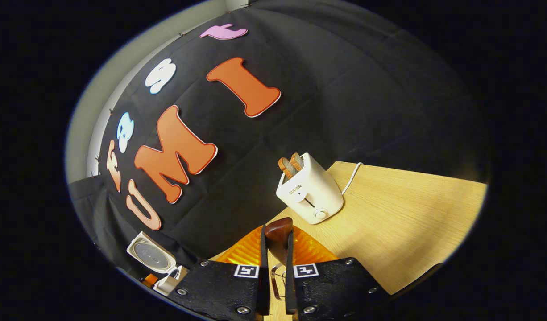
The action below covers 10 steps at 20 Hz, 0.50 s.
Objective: Close the left gripper, press the button to open the rice cooker; take a wooden spoon from the chopstick holder with the right hand, scoop a spoonful of rice and pour it into the rice cooker, then put the wooden spoon back into the chopstick holder.
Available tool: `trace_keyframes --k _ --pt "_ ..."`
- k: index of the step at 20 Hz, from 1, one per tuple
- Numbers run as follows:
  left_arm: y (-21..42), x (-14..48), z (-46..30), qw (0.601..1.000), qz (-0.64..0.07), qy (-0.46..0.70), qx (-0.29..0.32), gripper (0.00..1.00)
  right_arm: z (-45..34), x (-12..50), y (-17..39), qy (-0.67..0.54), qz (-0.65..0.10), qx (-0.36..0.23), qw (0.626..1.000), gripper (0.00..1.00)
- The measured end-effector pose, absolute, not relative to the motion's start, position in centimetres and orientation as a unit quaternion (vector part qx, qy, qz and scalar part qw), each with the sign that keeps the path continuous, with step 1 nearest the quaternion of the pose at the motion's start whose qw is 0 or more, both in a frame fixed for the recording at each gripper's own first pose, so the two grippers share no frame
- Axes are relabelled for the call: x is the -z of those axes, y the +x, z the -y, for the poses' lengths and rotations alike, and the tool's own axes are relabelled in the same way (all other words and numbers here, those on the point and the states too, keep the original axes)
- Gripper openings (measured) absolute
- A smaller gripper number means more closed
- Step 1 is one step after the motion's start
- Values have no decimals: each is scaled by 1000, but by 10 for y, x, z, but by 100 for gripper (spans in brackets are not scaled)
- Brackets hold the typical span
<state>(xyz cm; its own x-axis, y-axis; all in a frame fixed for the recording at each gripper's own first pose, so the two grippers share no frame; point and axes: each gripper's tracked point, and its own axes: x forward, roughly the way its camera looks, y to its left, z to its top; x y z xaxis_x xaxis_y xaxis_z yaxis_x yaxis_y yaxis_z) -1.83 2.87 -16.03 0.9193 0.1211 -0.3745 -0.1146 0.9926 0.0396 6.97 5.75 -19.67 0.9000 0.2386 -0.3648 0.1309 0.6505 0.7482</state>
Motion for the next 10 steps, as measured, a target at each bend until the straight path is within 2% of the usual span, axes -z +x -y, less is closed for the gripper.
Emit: trace_keyframes --k 3,7,10 --pt "-14 159 -26 980 -191 3 -60 98 -51 200 70 429 -220 -28 875 14" --pt "-10 155 -30 980 -188 -8 -66 98 -41 205 69 432 -228 -21 872 22" --pt "-4 145 -33 982 -179 -5 -65 98 -32 196 64 401 -228 -23 887 32"
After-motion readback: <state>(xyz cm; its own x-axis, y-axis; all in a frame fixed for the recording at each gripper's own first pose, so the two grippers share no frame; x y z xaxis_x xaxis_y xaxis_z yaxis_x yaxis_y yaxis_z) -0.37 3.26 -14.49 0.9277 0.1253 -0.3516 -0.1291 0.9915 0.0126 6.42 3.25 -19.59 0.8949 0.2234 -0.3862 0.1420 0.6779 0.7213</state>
